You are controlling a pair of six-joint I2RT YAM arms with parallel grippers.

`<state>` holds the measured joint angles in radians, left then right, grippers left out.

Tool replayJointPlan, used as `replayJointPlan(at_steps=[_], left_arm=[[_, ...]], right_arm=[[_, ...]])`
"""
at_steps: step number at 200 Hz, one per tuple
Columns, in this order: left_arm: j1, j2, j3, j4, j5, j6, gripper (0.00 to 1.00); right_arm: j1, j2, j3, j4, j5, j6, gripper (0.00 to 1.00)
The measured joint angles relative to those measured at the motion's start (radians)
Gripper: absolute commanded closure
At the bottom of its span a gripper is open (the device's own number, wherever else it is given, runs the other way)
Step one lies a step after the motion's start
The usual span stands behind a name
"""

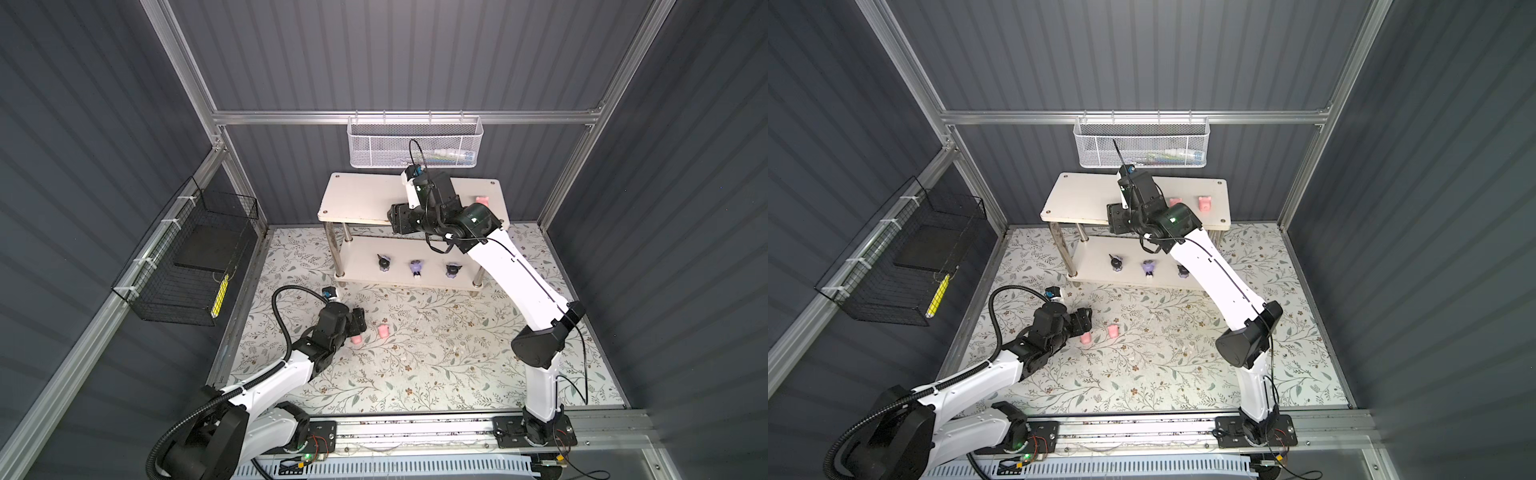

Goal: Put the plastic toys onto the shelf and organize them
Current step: 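Withdraw the right gripper from the top shelf back over the table, then close the left gripper on the nearer pink pig while the right arm draws back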

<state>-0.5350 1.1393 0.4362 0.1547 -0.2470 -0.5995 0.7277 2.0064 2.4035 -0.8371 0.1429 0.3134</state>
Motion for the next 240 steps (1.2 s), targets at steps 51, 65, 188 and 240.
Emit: replayJointPlan(at_steps=[51, 65, 188, 240], left_arm=[[0.0, 0.0, 0.0, 0.0, 0.0, 0.0, 0.2], [0.0, 0.002, 0.0, 0.0, 0.0, 0.0, 0.2], [0.0, -0.045, 0.0, -0.048, -0.001, 0.001, 0.19], [0.0, -0.13, 0.002, -0.142, -0.021, 0.005, 0.17]], right_arm=[[-0.003, 0.013, 0.009, 0.005, -0.006, 0.0, 0.36], [-0.004, 0.013, 0.014, 0.006, -0.014, 0.0, 0.36], [0.115, -0.474, -0.541, 0.258, -0.048, -0.118, 0.35], [0.234, -0.876, -1.067, 0.355, 0.014, -0.13, 0.36]])
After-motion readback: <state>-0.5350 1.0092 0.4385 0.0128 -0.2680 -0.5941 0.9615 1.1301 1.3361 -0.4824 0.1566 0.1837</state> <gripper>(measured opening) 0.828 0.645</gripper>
